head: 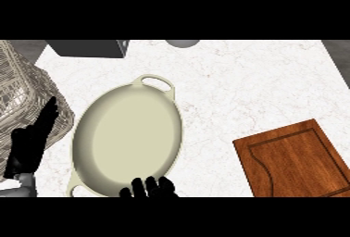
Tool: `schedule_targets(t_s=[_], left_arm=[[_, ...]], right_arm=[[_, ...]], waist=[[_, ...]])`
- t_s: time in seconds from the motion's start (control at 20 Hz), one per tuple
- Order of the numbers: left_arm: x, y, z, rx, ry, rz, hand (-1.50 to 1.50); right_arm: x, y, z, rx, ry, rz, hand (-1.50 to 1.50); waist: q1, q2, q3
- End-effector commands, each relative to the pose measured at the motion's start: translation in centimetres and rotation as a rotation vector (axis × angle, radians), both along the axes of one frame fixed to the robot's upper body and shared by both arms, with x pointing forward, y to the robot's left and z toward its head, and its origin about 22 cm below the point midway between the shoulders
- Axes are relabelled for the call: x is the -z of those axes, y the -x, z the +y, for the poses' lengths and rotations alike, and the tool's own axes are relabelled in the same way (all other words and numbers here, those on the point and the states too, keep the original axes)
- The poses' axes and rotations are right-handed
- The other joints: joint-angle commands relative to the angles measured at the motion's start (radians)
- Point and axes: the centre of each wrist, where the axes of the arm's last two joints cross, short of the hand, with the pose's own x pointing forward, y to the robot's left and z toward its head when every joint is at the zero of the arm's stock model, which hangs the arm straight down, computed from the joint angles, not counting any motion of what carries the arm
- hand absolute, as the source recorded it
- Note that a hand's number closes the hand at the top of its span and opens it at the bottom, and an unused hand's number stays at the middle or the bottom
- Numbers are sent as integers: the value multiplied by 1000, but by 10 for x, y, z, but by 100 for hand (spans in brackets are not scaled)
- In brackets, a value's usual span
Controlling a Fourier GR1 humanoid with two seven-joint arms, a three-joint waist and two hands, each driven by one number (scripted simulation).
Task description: Pick the squash from the cutting board and place it in the pot
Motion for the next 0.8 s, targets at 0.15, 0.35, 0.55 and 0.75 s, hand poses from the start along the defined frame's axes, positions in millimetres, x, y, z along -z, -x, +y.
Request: schedule_targets(t_s=[0.15, 0.35, 0.55, 0.75], left_arm=[[-1, 0, 6, -2, -1, 3, 0], [0, 2, -1, 0, 9, -10, 0], [1, -5, -6, 9, -5, -10, 0], [4, 8, 2, 25, 18, -11, 0]], right_arm=[[-32, -6, 6, 116, -239, -3, 150], [-47, -29, 12, 138, -276, -9, 150], [-55, -56, 27, 137, -253, -7, 150], [-59, -92, 36, 164, -246, -21, 150]], waist=[[6, 7, 0], [8, 9, 0], [8, 14, 0], [9, 14, 1]])
